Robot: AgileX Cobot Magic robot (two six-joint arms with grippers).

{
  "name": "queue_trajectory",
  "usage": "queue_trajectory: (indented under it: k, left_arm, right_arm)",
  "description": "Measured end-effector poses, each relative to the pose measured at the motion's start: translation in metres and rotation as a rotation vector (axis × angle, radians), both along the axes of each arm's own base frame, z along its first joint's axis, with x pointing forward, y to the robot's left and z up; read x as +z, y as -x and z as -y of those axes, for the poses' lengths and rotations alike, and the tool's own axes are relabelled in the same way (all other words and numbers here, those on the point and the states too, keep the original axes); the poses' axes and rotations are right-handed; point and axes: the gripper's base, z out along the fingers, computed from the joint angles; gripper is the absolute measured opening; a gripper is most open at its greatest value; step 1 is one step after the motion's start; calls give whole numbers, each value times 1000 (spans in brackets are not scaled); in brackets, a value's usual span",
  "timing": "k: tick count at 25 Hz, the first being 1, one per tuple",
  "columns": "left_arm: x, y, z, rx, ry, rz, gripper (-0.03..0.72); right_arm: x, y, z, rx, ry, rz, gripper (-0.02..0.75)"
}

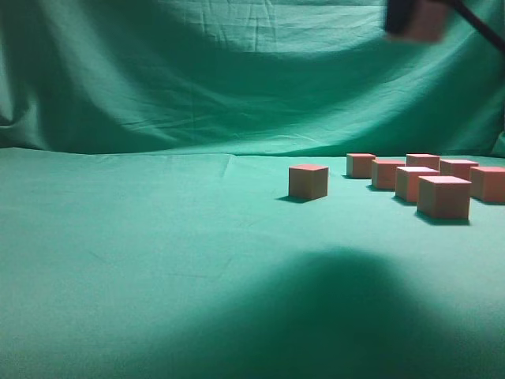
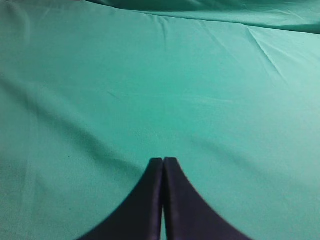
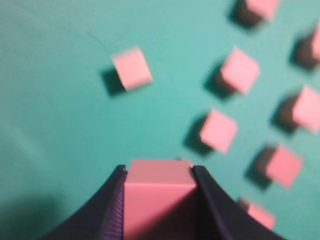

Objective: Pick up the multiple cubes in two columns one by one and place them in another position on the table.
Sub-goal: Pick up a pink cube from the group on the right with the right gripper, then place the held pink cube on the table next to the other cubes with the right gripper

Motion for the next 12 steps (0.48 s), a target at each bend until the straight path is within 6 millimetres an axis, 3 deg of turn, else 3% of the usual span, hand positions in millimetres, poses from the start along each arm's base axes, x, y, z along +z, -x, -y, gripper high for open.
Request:
queue_trajectory:
  k: [4,12]
  left_arm:
    - [0,0,0,0,0,0,0]
    - [0,0,0,0,0,0,0]
  right_arm:
    - [19,-25,-41,203,47,37,265]
    - [-26,-89,-93,452,163,-29,265]
